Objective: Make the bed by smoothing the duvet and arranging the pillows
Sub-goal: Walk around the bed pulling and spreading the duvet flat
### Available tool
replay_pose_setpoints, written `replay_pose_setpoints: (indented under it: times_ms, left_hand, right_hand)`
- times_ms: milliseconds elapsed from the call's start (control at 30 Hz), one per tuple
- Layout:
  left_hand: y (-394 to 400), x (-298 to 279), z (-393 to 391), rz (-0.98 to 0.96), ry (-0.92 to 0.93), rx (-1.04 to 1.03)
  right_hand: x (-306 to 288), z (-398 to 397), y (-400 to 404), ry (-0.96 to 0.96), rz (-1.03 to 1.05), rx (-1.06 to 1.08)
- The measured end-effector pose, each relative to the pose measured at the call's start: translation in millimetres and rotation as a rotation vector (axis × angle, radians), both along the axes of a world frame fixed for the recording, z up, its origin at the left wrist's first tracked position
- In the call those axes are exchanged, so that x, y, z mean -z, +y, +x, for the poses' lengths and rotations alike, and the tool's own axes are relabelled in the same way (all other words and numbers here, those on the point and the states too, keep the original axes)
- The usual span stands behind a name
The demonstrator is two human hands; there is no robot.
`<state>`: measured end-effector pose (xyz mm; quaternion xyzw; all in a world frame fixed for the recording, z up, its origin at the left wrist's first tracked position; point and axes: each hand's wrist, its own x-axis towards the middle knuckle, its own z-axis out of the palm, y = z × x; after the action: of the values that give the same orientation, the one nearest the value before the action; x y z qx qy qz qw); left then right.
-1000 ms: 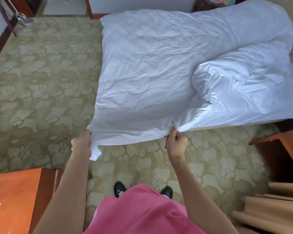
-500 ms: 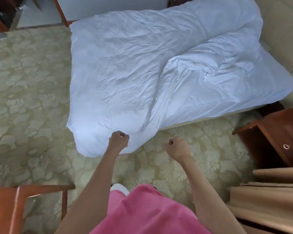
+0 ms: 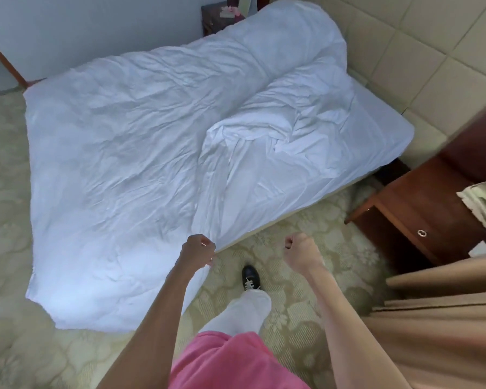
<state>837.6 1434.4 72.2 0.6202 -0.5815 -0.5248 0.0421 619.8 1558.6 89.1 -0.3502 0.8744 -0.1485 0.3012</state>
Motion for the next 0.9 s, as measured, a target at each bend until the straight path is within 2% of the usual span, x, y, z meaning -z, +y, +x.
replay_pose_setpoints:
  times_ms: [167, 400, 633, 900]
  left_hand:
    - [-43.9, 10.3, -132.9, 0.045, 0.072, 0.103]
    - [-93.4, -22.0, -315.6, -0.004, 0.176, 0.357]
    - [-136.8, -37.7, -401.2, -0.042, 0.172, 0.490]
    - [-164.8, -27.9, -479.8, -0.103, 0.163, 0.483]
  right_hand:
    - [-12.7, -105.2, -22.2, 0.067, 0.030, 0.142]
    - [-36.9, -250.1, -46.6, 0.134, 0.012, 0.294]
    - [-42.5, -323.6, -93.3, 0.046, -0.041, 0.309]
    - [-46.5, -419.0, -146.3, -0.019, -0.087, 0.150]
